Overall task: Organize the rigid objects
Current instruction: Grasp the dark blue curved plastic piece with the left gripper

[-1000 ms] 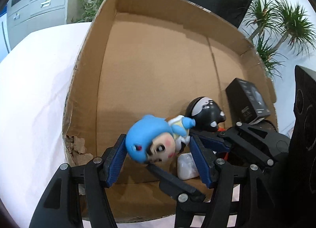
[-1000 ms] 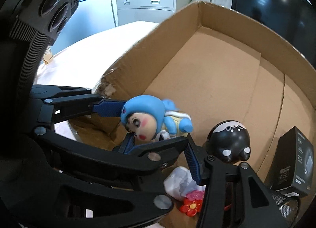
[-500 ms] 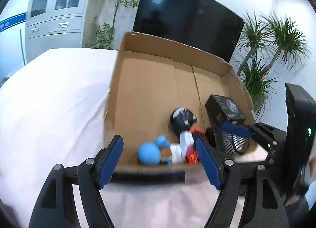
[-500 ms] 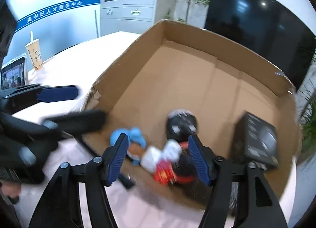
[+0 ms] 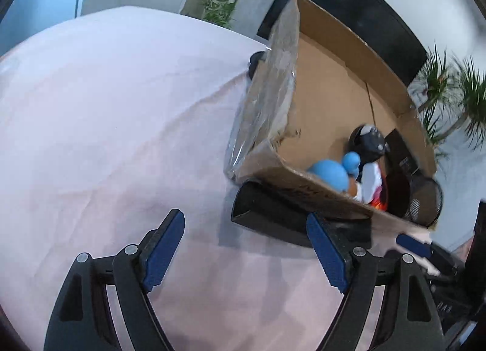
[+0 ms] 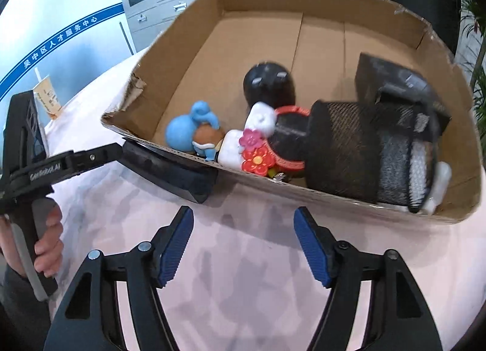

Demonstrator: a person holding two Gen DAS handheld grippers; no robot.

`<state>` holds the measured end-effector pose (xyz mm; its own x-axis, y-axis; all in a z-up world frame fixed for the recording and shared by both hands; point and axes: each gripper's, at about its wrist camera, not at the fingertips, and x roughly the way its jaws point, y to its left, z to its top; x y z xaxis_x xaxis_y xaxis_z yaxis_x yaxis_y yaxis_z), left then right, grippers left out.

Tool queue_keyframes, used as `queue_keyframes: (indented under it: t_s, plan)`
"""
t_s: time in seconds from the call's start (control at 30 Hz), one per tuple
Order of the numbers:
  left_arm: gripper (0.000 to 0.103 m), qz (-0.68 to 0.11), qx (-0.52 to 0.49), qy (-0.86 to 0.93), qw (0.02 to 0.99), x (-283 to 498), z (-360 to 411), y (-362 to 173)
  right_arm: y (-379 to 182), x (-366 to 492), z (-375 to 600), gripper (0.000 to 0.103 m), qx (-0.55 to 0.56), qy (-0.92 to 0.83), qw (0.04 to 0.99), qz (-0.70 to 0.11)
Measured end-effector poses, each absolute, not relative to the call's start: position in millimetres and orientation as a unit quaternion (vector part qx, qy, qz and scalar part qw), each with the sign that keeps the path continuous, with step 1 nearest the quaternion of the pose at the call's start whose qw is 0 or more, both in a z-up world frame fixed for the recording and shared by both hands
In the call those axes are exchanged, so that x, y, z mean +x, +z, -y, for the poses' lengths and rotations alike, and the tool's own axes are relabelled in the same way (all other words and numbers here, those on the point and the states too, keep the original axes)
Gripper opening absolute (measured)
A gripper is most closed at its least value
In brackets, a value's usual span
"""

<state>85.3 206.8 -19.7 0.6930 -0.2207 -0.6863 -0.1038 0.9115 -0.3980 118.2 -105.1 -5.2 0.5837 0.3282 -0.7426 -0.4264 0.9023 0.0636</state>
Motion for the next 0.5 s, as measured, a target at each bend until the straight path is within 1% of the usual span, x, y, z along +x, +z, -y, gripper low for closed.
queue_keyframes:
  t_s: [0.03,0.1,0.17,0.2,0.23,0.33,0.37,0.4,0.5]
  plan:
    - [0.082,-0.392,-0.2,-0.033,0.898,86.5,-203.1,-20.6,-7.4,120.6,103.0,0.064,-0.057,0.213,0.887,-0.405]
    - [0.081,-0.39,-0.189,-0.032,0.901,88.4,-195.1,-21.4,-11.8,126.9,98.5,0.058,-0.04,0.218,0.884,-0.411]
    - [0.072,-0.388,-0.192,-0.033,0.901,89.7,-191.8,-22.6,-16.3,131.5,92.2,0.054,-0.03,0.227,0.88,-0.416]
    - [0.064,-0.386,-0.193,-0.025,0.901,89.9,-188.7,-25.1,-19.3,133.4,87.9,0.049,-0.03,0.231,0.878,-0.418]
    - [0.055,-0.389,-0.189,-0.023,0.901,93.5,-185.4,-25.3,-21.7,134.6,85.2,0.046,-0.027,0.235,0.877,-0.419]
    - [0.045,-0.38,-0.178,-0.029,0.907,92.2,-176.2,-23.5,-28.4,138.4,77.2,0.041,-0.016,0.252,0.871,-0.421]
    - [0.043,-0.376,-0.178,-0.038,0.908,90.3,-174.8,-22.5,-30.2,138.8,74.9,0.034,-0.015,0.256,0.869,-0.422]
    - [0.043,-0.375,-0.176,-0.037,0.909,89.6,-172.8,-21.7,-31.5,138.1,72.4,0.031,-0.017,0.26,0.868,-0.423]
    - [0.042,-0.374,-0.179,-0.044,0.909,86.9,-171.0,-22.1,-32.0,131.2,69.0,0.03,-0.035,0.257,0.871,-0.418]
